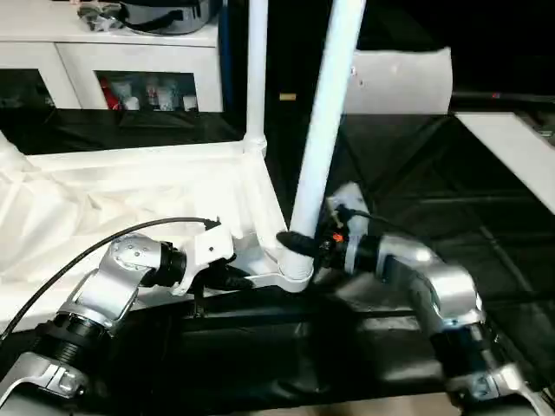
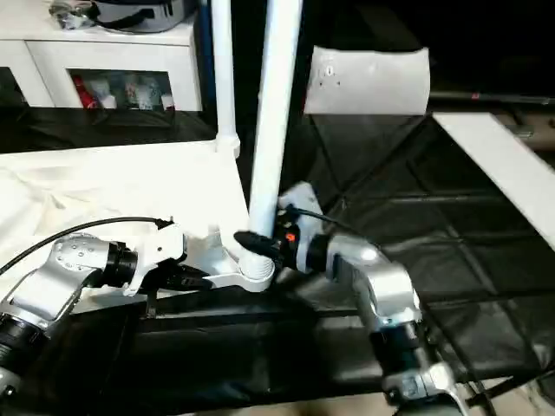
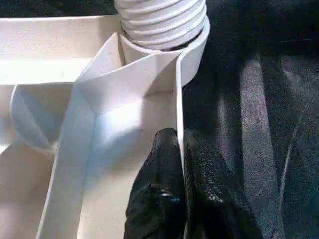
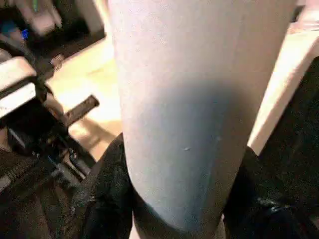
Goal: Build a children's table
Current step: Insert table leg to table base
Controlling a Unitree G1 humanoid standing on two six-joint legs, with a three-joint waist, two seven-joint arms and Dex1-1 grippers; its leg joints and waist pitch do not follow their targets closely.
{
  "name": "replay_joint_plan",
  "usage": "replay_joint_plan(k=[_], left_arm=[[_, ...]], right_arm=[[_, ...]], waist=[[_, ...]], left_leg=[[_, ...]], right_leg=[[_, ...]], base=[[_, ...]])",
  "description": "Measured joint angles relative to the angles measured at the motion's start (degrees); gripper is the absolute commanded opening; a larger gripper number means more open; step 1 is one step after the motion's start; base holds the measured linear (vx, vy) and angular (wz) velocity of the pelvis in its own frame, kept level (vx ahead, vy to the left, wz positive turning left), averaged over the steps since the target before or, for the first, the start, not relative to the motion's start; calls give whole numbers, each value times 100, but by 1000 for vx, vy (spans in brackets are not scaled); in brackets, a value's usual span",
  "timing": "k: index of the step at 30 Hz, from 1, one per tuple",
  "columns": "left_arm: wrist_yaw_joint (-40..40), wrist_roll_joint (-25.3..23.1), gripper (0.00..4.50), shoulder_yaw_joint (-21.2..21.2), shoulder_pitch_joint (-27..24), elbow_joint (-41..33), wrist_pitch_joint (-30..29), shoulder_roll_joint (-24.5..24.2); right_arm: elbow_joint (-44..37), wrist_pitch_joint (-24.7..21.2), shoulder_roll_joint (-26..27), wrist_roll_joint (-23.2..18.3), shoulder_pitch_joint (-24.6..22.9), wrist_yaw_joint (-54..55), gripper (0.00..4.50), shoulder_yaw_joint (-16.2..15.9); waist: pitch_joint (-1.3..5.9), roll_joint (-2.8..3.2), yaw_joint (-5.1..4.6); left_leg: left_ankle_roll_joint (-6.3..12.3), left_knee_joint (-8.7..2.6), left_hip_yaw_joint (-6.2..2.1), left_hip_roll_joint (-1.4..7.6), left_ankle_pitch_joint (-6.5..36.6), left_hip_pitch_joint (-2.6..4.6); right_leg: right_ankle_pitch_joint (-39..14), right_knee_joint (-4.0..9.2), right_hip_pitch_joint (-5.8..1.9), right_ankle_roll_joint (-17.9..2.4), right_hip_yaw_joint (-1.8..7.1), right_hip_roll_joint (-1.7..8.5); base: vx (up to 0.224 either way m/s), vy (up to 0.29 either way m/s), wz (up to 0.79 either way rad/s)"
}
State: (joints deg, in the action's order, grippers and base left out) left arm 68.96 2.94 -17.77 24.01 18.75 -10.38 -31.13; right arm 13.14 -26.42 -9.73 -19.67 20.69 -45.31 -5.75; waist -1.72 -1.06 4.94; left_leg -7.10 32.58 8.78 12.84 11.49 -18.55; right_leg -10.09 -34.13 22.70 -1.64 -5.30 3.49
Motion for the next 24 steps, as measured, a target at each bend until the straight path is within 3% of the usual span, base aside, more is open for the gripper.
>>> replay_joint_plan(k=[2,3,6,15,24], left_arm=[[-26,7,0,1,-13,2,0,15],[-36,6,0,-2,-19,5,1,21],[-37,18,0,-8,-53,11,23,31],[-2,-59,0,-67,-47,61,213,-12],[24,-185,0,-182,32,122,397,-84]], right_arm=[[36,91,24,-53,-76,13,189,48],[43,164,32,-72,-139,10,189,61],[-48,412,52,-94,-335,-16,189,74],[-336,1317,-301,309,-654,-172,189,-376],[-262,1646,-508,699,-399,-347,189,-731]], waist=[[0,18,-2],[-8,67,10],[16,91,6],[20,102,2],[33,67,-17]], left_leg=[[0,1,2,-2,0,1],[0,2,0,-1,0,-2],[2,-2,1,-3,3,5],[0,-11,1,-3,2,14],[0,-12,1,-2,2,37]], right_leg=[[-1,0,0,2,2,1],[-2,2,0,3,-1,0],[-6,12,-10,9,0,3],[-11,11,-12,13,-2,0],[-12,10,-28,15,-2,-1]], base=[[0,0,0],[0,0,0],[0,0,0],[0,0,0],[0,0,0]])
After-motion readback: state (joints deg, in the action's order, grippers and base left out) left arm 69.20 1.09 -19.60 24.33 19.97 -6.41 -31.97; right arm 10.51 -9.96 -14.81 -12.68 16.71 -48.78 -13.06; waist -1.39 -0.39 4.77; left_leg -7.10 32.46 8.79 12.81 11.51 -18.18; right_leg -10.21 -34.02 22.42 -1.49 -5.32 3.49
